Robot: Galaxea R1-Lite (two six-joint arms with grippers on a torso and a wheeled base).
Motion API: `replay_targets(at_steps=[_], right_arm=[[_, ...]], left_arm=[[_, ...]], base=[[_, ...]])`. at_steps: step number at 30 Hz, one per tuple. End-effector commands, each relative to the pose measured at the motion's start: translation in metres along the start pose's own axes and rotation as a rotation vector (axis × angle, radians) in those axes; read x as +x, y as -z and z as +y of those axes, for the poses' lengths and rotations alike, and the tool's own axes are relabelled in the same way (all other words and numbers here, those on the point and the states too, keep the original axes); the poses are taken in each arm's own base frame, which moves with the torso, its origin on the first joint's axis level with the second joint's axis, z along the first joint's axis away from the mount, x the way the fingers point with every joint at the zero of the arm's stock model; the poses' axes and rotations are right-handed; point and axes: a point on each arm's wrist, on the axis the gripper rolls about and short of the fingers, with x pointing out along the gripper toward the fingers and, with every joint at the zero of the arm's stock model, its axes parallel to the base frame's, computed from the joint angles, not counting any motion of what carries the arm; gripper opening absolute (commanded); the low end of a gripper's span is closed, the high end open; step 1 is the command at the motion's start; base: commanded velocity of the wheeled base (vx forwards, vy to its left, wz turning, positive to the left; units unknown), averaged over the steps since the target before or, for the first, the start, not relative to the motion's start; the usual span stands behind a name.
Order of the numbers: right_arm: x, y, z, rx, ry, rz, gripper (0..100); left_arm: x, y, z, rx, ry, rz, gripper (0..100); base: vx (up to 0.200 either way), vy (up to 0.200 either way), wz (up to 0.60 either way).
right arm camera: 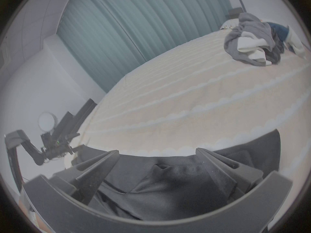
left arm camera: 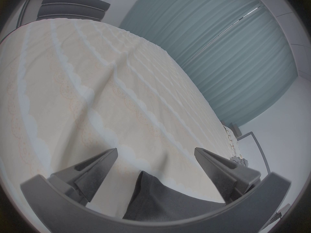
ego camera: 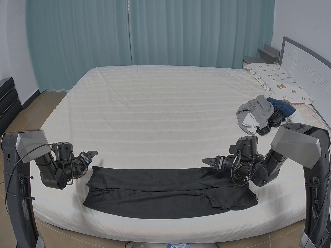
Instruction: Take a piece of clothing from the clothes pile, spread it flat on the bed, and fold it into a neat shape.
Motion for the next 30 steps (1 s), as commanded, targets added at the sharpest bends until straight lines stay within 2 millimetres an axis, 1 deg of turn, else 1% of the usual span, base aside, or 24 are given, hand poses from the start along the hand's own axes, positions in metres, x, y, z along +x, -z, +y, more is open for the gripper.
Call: replay_targets(at_steps=[1,4,19,20,27,30], right_arm=[[0.018,0.01,0.011,-0.057,0.006,0.018,100],[0.019,0.009,0.012,-0.061,0.007,0.018,100],[0.027,0.011,0.016,-0.177,0.035,0.12,100],[0.026,0.01,0.016,-0.177,0.036,0.123,0],[0.027,0.011,0.017,-0.192,0.038,0.13,0],[0.029,0.012,0.022,-0.2,0.027,0.126,0]], left_arm=[[0.0,0.0,0.0,-0.001,0.0,-0.001,100],[0.0,0.0,0.0,0.0,0.0,-0.001,100],[0.0,0.0,0.0,0.001,0.001,-0.002,100],[0.0,0.0,0.0,0.001,0.001,-0.002,100],[0.0,-0.001,0.0,0.001,0.002,-0.003,100],[0.0,-0.001,0.0,0.001,0.002,-0.003,100]], base=[[0.0,0.0,0.0],[0.0,0.0,0.0],[0.0,0.0,0.0],[0.0,0.0,0.0],[0.0,0.0,0.0],[0.0,0.0,0.0]])
